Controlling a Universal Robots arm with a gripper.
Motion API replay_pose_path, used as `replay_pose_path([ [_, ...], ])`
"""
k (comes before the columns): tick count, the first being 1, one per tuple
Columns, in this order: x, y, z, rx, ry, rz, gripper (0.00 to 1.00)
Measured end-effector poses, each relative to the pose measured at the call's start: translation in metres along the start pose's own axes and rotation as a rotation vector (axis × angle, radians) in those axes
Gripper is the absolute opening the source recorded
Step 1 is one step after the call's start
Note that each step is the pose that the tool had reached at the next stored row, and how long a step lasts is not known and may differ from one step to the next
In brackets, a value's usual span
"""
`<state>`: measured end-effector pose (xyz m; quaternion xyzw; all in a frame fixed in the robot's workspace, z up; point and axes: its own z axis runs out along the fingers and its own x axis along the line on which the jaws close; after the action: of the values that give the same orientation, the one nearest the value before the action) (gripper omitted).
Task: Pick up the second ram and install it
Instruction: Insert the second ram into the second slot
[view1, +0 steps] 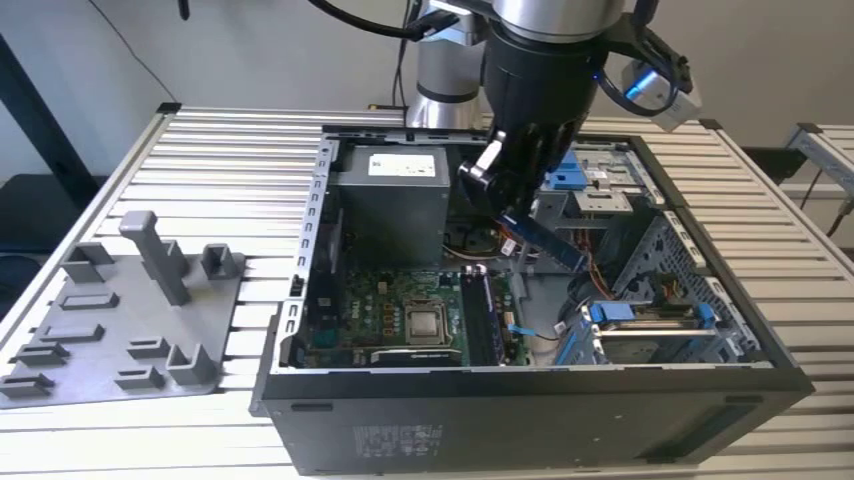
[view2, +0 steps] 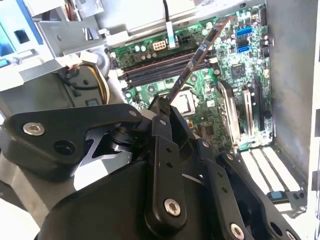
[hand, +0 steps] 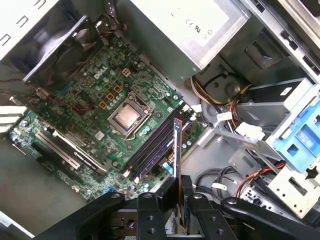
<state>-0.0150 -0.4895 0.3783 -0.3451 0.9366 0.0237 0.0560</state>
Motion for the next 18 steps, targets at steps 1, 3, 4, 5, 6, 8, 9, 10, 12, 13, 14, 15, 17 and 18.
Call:
replay_pose_path([
  [1,0.0000,0.0000,0.0001,0.0012,0.0000,0.009,0.17],
  [3,0.0002,0.0000,0.0006,0.0053,-0.0003,0.043,0.17],
  [4,0.0001,0.0000,0.0007,0.0074,-0.0004,0.060,0.17],
  [5,0.0002,0.0000,0.0009,0.0095,-0.0005,0.078,0.17],
  [6,0.0002,0.0000,0.0010,0.0114,-0.0006,0.093,0.17],
  [8,0.0002,0.0000,0.0012,0.0150,-0.0007,0.123,0.17],
  [9,0.0002,0.0000,0.0014,0.0168,-0.0008,0.137,0.17],
  [10,0.0002,0.0000,0.0015,0.0183,-0.0009,0.150,0.17],
  [12,0.0002,0.0000,0.0016,0.0215,-0.0009,0.175,0.17],
  [13,0.0002,0.0000,0.0017,0.0230,-0.0011,0.188,0.17],
  [14,0.0002,0.0000,0.0018,0.0245,-0.0012,0.201,0.17],
  [15,0.0003,0.0000,0.0019,0.0262,-0.0013,0.215,0.17],
  [17,0.0003,0.0000,0.0021,0.0294,-0.0014,0.241,0.17],
  [18,0.0003,0.0000,0.0022,0.0312,-0.0015,0.255,0.17],
])
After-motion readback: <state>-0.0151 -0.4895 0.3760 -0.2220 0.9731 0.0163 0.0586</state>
